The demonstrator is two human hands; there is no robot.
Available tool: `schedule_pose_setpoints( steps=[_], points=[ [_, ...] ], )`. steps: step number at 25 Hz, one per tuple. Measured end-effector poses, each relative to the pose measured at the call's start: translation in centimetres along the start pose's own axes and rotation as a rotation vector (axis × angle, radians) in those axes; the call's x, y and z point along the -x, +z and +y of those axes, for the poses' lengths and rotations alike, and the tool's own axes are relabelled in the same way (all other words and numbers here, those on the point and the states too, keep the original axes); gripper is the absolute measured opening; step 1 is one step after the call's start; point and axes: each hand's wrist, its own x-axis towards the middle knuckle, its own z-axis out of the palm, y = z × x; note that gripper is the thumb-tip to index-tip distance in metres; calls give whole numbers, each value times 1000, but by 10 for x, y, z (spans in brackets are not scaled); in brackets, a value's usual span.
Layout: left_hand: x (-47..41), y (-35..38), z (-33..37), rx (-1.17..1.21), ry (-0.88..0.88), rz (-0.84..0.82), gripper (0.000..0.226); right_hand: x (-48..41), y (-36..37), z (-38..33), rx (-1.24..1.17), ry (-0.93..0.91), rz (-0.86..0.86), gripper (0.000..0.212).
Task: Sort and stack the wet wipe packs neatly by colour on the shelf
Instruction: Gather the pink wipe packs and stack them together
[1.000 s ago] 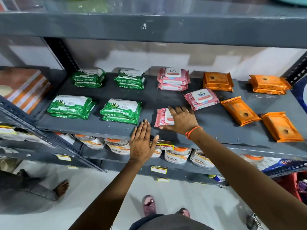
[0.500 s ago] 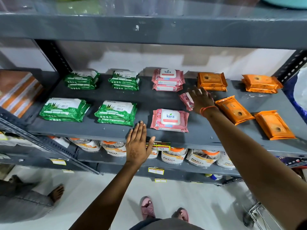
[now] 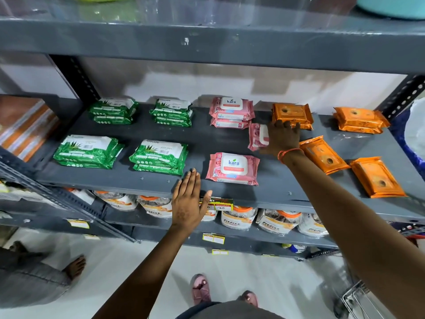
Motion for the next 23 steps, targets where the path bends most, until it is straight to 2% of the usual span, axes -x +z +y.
schedule_pose_setpoints(
  steps=[1,4,8,16,19,21,23],
  points=[
    [0,-1,0,1,-1,2,78,2,-3,-5,-18,-12,-4,86],
    [1,-1,1,-2,0,11,76,14,-11,-26,-38,-188,-176,73],
    [1,-1,0,-5,7,15,76,45,-32,-66,-88,-330,-200,94],
    [-1,2,3,62,-5,72,84,54,-33,-71,-67,-358,-204,99],
    [-3,-2,11,198,-36,119,89,56,-31,-65,-153,-332,-235,104],
    [-8,-10,22,329,-70,172,87,57,-30,-56,-286,-301,-159,94],
    [-17,-21,35,422,-59,243,73,62,-26,-49,-372,-297,-80,73]
  ],
)
